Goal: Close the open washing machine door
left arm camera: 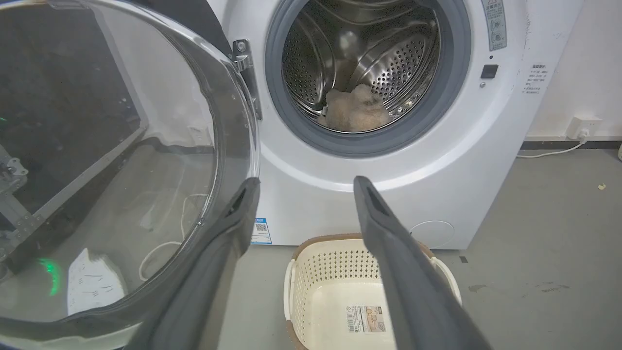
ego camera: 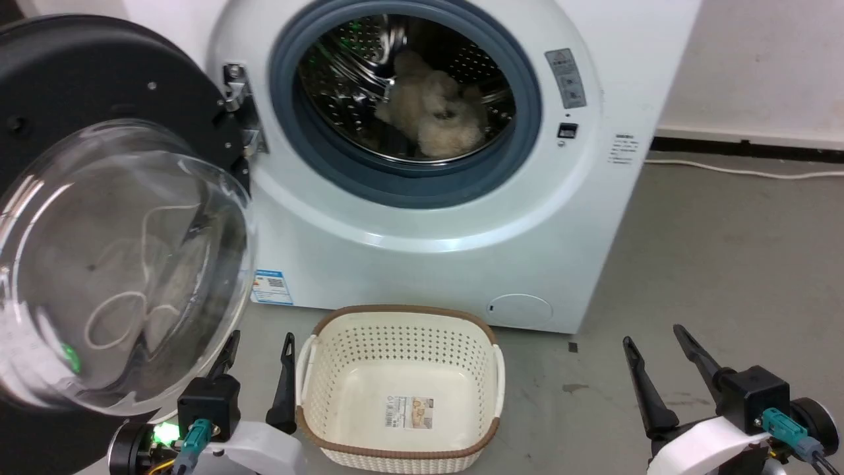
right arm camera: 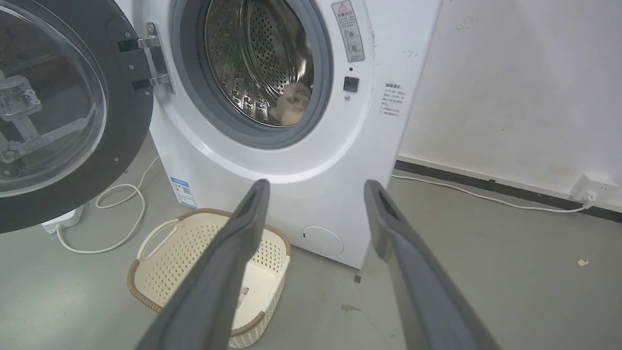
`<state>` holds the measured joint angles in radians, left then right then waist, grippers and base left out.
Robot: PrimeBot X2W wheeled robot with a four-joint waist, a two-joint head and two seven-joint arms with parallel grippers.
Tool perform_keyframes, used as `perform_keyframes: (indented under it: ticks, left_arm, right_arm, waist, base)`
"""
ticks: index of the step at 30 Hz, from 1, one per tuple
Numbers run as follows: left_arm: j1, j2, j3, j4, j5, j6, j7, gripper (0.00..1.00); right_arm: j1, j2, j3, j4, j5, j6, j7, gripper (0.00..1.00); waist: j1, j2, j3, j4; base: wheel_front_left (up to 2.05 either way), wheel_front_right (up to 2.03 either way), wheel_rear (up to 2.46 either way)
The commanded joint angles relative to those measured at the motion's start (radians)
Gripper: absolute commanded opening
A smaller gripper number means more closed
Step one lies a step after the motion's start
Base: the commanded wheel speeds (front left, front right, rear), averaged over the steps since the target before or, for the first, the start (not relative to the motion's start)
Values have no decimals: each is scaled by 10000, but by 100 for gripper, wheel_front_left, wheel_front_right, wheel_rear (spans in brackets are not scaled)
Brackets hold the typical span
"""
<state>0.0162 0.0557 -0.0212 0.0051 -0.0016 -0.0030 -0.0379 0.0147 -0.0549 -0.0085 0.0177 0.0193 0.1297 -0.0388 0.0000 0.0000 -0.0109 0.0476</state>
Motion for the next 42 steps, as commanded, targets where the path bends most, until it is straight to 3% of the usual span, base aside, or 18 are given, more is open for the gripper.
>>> perform_keyframes:
  ticks: [1, 9, 42]
  left_arm:
    - [48, 82, -40, 1, 20, 14, -109, 100]
    - [168, 207, -104, -70, 12, 88, -319, 100]
    - [830, 435, -34, -703, -57, 638, -1050, 100]
  right_arm:
    - [110, 9, 13, 32, 89, 2, -94, 100]
    - [29, 13, 358, 185, 109, 3, -311, 100]
    - [-676, -175, 1845, 958, 369, 5, -1042, 100]
  waist:
    - [0, 0, -46, 119]
    - [0, 0, -64, 804]
    - [0, 0, -9, 2314]
  base:
    - [0, 0, 0]
    - [0, 0, 0]
    - [-1, -1, -1]
